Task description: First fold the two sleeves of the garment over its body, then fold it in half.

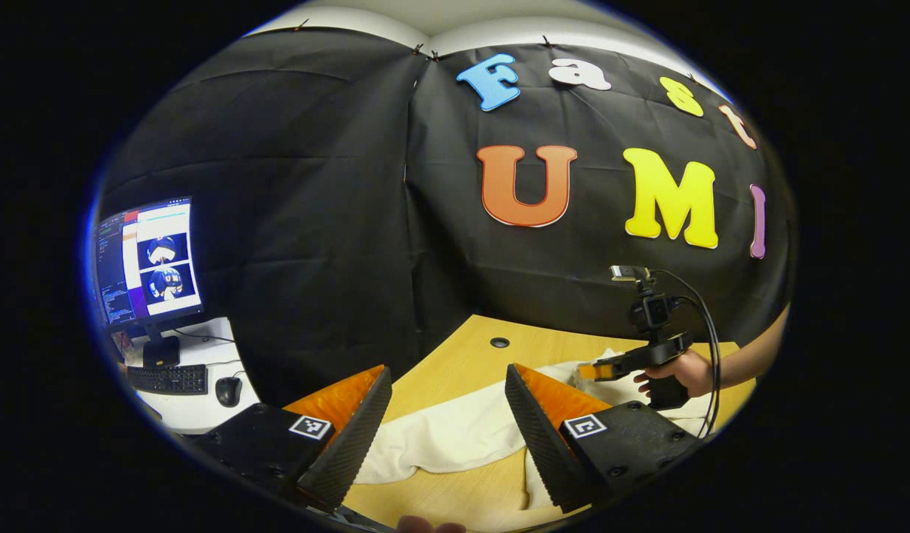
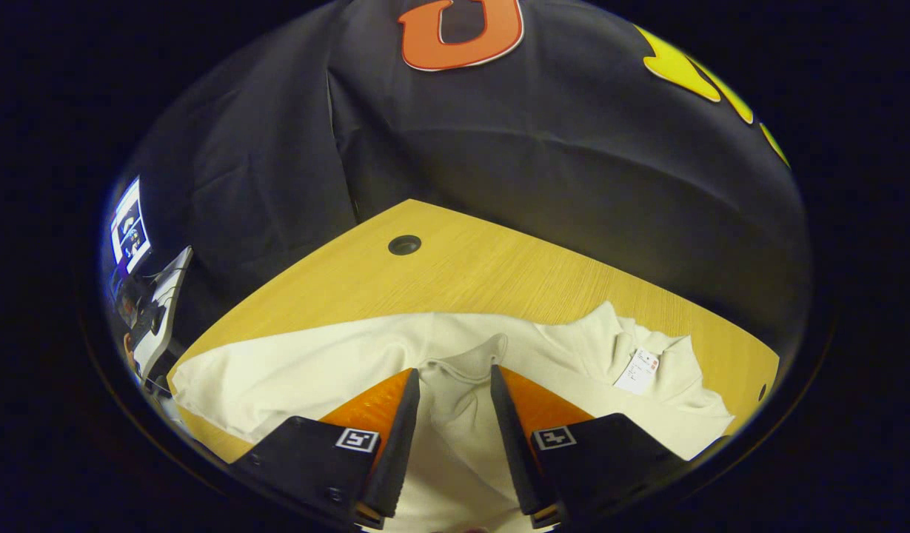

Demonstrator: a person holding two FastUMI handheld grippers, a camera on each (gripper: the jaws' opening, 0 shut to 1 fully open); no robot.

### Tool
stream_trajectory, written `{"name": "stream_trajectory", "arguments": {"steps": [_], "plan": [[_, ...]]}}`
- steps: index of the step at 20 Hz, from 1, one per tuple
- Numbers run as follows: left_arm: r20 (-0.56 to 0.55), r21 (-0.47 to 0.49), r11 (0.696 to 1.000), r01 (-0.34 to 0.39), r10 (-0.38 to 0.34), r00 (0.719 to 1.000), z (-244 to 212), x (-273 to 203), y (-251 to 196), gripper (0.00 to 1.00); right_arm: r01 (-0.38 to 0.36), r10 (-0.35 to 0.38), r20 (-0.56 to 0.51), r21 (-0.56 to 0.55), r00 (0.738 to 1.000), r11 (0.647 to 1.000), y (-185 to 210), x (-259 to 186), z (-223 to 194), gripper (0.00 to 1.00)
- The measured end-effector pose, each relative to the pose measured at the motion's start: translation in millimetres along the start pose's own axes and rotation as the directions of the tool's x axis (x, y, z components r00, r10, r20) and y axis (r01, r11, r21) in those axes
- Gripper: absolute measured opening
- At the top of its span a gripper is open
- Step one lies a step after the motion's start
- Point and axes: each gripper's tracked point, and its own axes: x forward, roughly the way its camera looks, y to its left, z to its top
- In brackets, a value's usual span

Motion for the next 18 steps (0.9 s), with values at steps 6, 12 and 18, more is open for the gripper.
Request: {"name": "stream_trajectory", "arguments": {"steps": [6,12,18], "plan": [[0.03,0.031,0.999,0.036,-0.037,0.999,-5.3,-6.3,5.7,0.98,-0.017,0.012,0.139,0.038,0.99,0.999,5.4,-81.9,21.8,0.7],[-0.005,0.102,0.993,0.066,-0.066,0.998,-30.8,-21.2,29.9,0.98,-0.042,0.031,0.251,0.037,0.967,0.998,13.9,-166.3,21.6,0.77],[-0.137,0.265,0.959,0.097,-0.062,0.989,-87.8,-24.4,72.6,1.0,-0.072,0.059,0.305,0.032,0.95,0.997,14.7,-253.7,10.9,0.77]]}}
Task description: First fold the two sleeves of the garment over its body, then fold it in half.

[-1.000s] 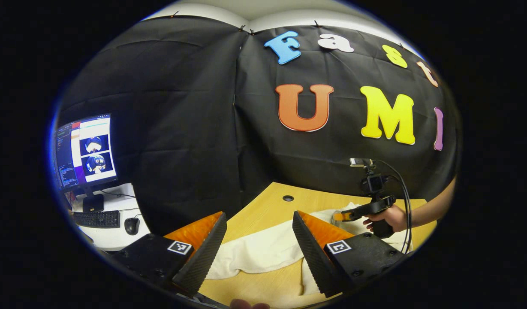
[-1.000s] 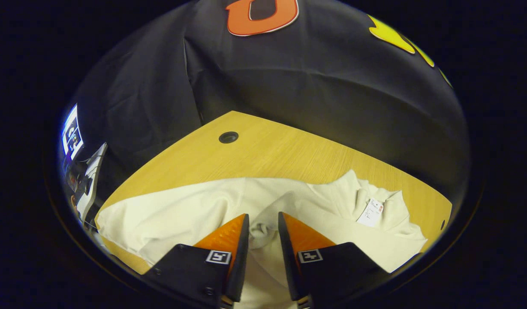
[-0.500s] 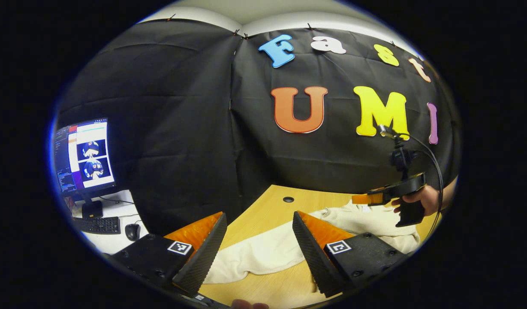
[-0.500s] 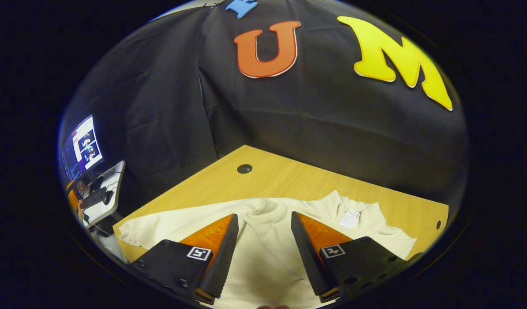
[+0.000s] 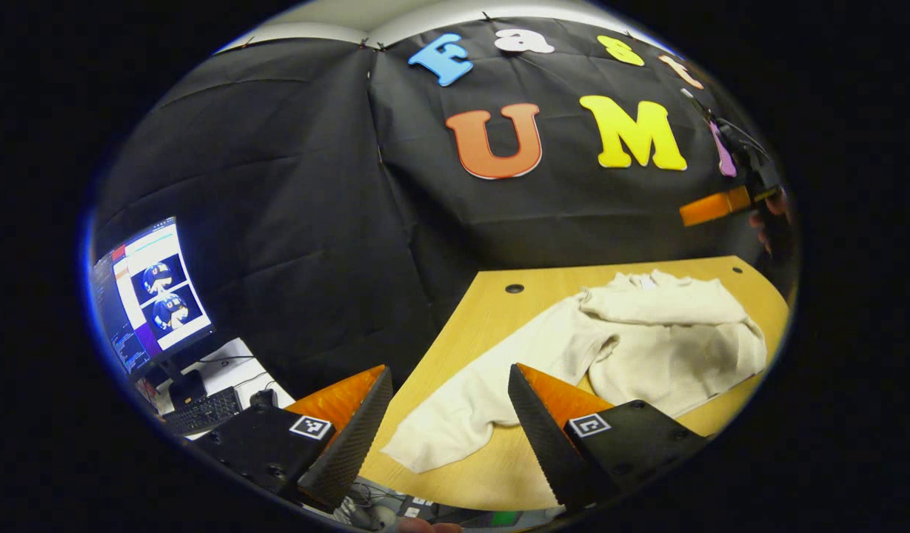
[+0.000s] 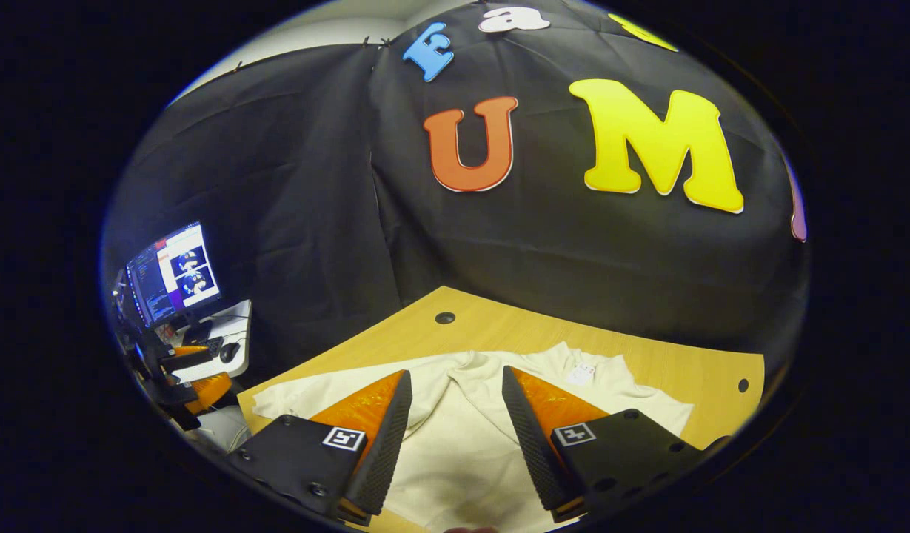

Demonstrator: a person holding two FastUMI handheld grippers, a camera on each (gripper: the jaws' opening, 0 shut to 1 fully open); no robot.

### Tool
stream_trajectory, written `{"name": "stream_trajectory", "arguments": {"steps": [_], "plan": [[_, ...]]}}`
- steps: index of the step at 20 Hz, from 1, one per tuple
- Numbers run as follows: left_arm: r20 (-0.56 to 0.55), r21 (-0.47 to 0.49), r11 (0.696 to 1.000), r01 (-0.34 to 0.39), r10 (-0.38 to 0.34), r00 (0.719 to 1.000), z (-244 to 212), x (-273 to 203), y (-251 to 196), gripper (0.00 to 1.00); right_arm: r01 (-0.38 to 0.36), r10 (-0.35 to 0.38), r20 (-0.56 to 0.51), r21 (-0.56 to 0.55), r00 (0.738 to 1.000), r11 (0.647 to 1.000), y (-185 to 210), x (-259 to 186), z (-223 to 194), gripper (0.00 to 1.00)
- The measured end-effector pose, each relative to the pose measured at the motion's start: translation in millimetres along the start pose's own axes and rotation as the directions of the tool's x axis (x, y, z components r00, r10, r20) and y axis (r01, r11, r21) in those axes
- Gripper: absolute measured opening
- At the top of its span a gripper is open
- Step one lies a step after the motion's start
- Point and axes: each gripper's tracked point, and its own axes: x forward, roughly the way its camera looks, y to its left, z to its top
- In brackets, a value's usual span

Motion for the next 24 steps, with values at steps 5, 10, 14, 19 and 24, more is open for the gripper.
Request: {"name": "stream_trajectory", "arguments": {"steps": [5,10,14,19,24], "plan": [[-0.1,0.063,0.996,0.066,-0.059,0.993,-56.9,14.4,13.2,1.0,0.026,-0.026,0.005,0.037,1.0,0.999,-11.1,-44.1,6.3,0.77],[-0.174,0.005,0.997,0.08,-0.078,0.982,-105.6,43.3,24.2,1.0,0.093,-0.09,-0.04,0.059,0.995,0.994,-27.9,-67.7,-18.4,0.77],[-0.218,-0.028,0.993,0.111,-0.115,0.969,-136.5,62.1,29.7,1.0,0.117,-0.107,-0.117,0.09,0.987,0.989,-32.0,-79.8,-46.2,0.77],[-0.251,-0.053,0.99,0.127,-0.136,0.958,-156.5,73.4,30.4,1.0,0.138,-0.125,-0.131,0.099,0.983,0.985,-33.5,-85.6,-52.3,0.77],[-0.265,-0.192,0.973,0.13,-0.179,0.947,-162.4,73.3,24.4,1.0,0.138,-0.12,-0.133,0.132,0.984,0.982,-28.5,-88.0,-53.2,0.77]]}}
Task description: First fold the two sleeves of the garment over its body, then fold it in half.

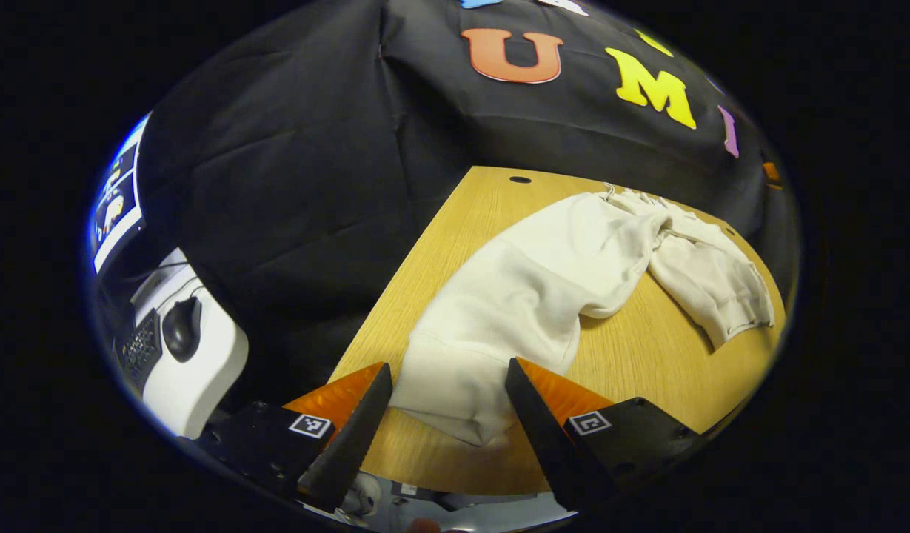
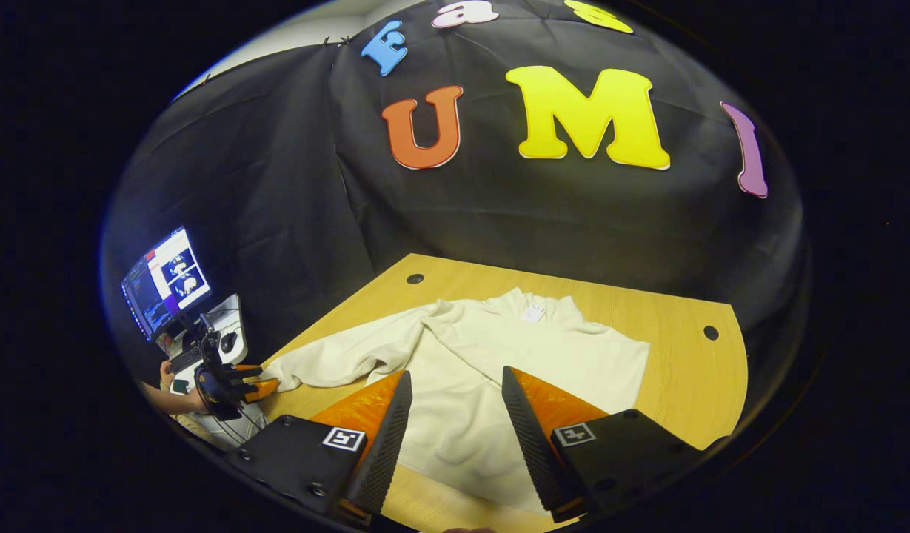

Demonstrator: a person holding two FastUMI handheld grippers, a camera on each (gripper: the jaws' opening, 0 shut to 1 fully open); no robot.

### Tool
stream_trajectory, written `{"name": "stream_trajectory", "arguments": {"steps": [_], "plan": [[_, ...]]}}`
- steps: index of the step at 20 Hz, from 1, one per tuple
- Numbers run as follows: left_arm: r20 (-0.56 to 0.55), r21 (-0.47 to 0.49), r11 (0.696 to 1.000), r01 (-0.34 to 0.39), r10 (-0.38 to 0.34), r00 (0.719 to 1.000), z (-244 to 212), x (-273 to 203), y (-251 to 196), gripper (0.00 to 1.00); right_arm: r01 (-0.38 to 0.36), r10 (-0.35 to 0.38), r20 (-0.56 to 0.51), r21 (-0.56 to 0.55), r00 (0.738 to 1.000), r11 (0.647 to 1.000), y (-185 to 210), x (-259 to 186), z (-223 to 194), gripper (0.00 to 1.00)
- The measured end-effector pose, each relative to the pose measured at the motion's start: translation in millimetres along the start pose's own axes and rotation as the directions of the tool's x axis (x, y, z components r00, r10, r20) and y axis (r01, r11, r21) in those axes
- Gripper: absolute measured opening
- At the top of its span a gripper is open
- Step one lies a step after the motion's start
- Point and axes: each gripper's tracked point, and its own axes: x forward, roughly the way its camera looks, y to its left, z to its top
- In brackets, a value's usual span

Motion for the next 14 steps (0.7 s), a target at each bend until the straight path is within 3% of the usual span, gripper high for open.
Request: {"name": "stream_trajectory", "arguments": {"steps": [2,3,4,5,6,7,8,12,14], "plan": [[-0.004,0.003,1.0,-0.012,0.012,1.0,-1.9,0.7,-0.5,0.99,0.002,-0.002,-0.002,0.026,1.0,1.0,-1.4,-1.2,-2.8,0.77],[-0.009,-0.002,1.0,-0.013,0.013,1.0,-1.2,1.1,-3.6,0.97,0.004,-0.004,-0.005,0.028,1.0,1.0,-3.2,-2.2,-4.5,0.72],[-0.02,-0.016,1.0,-0.006,0.005,1.0,-2.1,1.6,-7.6,0.88,0.016,-0.016,-0.006,0.022,1.0,1.0,-6.7,-3.1,-6.3,0.77],[-0.034,-0.041,0.999,-0.01,0.008,0.999,-1.8,1.8,-10.3,0.82,0.022,-0.022,-0.002,0.012,1.0,1.0,-10.3,-3.1,-7.2,0.72],[-0.038,-0.053,0.998,-0.028,0.026,0.999,-1.0,1.8,-9.7,0.58,0.028,-0.028,0.003,0.001,1.0,1.0,-12.2,-6.1,-6.4,0.77],[-0.043,-0.057,0.997,-0.045,0.043,0.998,-1.4,2.0,-8.1,0.53,0.028,-0.028,0.009,-0.006,1.0,1.0,-13.1,-8.0,-5.2,0.72],[-0.046,-0.059,0.997,-0.054,0.052,0.998,-0.1,0.9,-8.4,0.31,0.03,-0.03,0.012,-0.012,0.999,0.999,-14.2,-9.9,-3.9,0.77],[-0.068,-0.068,0.995,-0.075,0.07,0.995,2.4,3.0,-12.5,0.1,0.028,-0.028,0.017,0.002,0.999,1.0,-21.8,-13.1,-1.4,0.77],[-0.078,-0.093,0.995,-0.038,0.03,0.997,4.4,1.1,-27.3,0.05,0.033,-0.033,0.023,0.017,0.999,0.999,-27.9,-13.3,1.8,0.77]]}}
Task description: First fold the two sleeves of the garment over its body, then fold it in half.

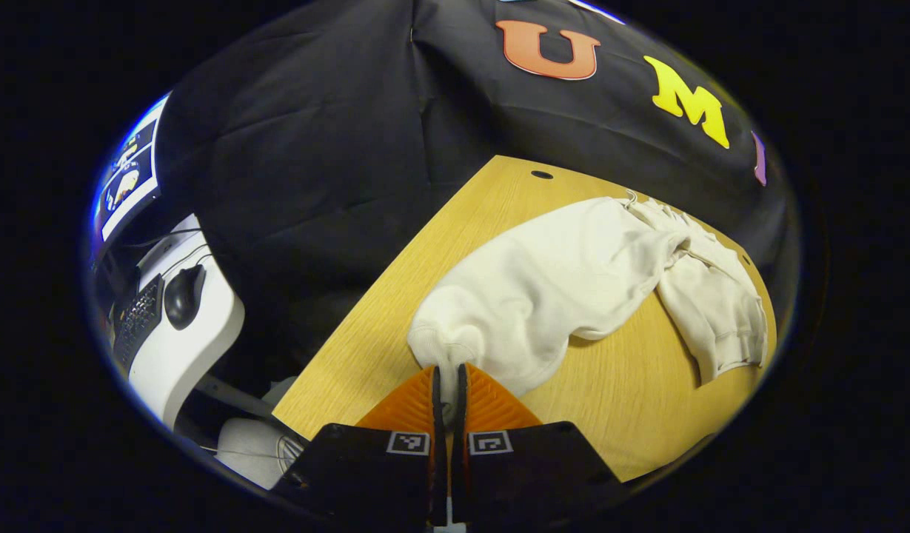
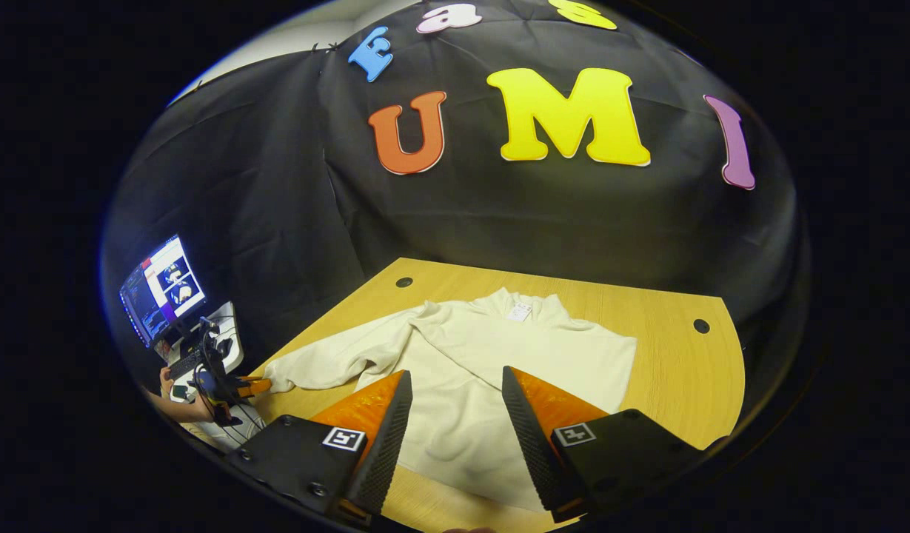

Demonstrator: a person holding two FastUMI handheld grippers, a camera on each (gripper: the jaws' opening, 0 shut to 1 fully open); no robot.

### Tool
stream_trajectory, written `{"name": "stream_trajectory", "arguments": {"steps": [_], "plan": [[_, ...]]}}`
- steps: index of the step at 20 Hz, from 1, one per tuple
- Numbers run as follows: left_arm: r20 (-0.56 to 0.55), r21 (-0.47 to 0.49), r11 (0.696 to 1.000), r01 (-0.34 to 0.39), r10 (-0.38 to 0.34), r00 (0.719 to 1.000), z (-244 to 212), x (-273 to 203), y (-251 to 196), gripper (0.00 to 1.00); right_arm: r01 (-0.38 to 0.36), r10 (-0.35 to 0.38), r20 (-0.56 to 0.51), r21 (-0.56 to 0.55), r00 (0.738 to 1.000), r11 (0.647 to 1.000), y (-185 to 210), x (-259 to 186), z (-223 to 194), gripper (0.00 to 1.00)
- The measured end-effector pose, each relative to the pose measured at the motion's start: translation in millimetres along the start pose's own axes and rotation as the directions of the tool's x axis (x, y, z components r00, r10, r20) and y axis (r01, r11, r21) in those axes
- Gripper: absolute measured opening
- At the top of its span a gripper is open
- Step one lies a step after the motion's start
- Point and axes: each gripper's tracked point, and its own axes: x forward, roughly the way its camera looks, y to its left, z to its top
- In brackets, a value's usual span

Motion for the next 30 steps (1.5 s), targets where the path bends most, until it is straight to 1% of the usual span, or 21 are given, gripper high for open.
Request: {"name": "stream_trajectory", "arguments": {"steps": [1,2,3,4,5,6,7,9,11,14,18,20,23,25,27,30], "plan": [[-0.002,0.006,1.0,0.017,-0.017,1.0,1.3,-1.6,-7.4,0.05,0.002,-0.002,0.004,0.01,1.0,1.0,-2.9,-1.4,1.2,0.72],[0.006,0.024,0.999,0.027,-0.027,1.0,5.8,-4.8,-13.4,0.05,0.002,-0.002,0.008,0.018,1.0,1.0,-5.1,-1.9,3.2,0.77],[0.013,0.039,0.998,0.041,-0.042,0.999,10.1,-7.7,-19.6,0.05,-0.002,0.002,0.01,0.025,1.0,1.0,-6.2,-3.0,3.5,0.77],[0.023,0.045,0.997,0.059,-0.06,0.998,15.0,-11.6,-28.0,0.05,-0.007,0.007,0.008,0.032,1.0,0.999,-4.7,-2.6,3.2,0.72],[0.035,0.048,0.996,0.078,-0.08,0.996,21.3,-14.0,-36.7,0.05,-0.013,0.013,0.011,0.041,1.0,0.999,-4.4,-4.1,3.8,0.77],[0.044,0.045,0.995,0.093,-0.095,0.994,27.5,-16.3,-43.5,0.05,-0.022,0.021,0.017,0.05,1.0,0.999,-3.7,-5.4,6.2,0.72],[0.055,0.038,0.994,0.105,-0.107,0.993,33.9,-20.1,-48.4,0.05,-0.025,0.024,0.024,0.056,0.999,0.998,-6.4,-6.8,7.7,0.77],[0.072,0.025,0.991,0.132,-0.133,0.988,47.6,-26.3,-60.3,0.05,-0.03,0.028,0.034,0.065,0.999,0.997,-10.1,-13.0,10.2,0.78],[0.093,0.042,0.988,0.151,-0.155,0.984,66.4,-31.8,-68.6,0.05,-0.032,0.029,0.046,0.069,0.999,0.997,-15.4,-18.6,14.3,0.78],[0.151,0.055,0.984,0.169,-0.175,0.973,106.7,-43.3,-81.2,0.05,-0.033,0.028,0.067,0.075,0.997,0.997,-26.6,-28.3,20.2,0.78],[0.212,0.062,0.973,0.221,-0.229,0.95,165.8,-52.2,-106.4,0.05,-0.034,0.022,0.102,0.119,0.995,0.992,-39.9,-39.6,28.8,0.78],[0.244,0.082,0.963,0.258,-0.271,0.931,196.5,-59.2,-127.4,0.05,-0.026,0.009,0.124,0.137,0.992,0.99,-49.9,-50.3,34.0,0.78],[0.264,0.124,0.929,0.348,-0.369,0.891,228.8,-69.6,-169.8,0.05,-0.01,-0.013,0.175,0.129,0.985,0.992,-63.5,-72.2,43.1,0.78],[0.273,0.162,0.906,0.392,-0.423,0.864,245.9,-73.2,-203.1,0.05,0.006,-0.03,0.199,0.121,0.98,0.993,-73.5,-84.6,45.4,0.79],[0.267,0.211,0.872,0.441,-0.485,0.833,258.7,-82.8,-235.9,0.05,0.023,-0.052,0.215,0.133,0.975,0.991,-83.8,-94.6,46.2,0.79],[0.261,0.29,0.813,0.505,-0.575,0.775,278.0,-93.2,-295.5,0.05,0.05,-0.092,0.236,0.181,0.967,0.982,-104.7,-108.9,44.6,0.79]]}}
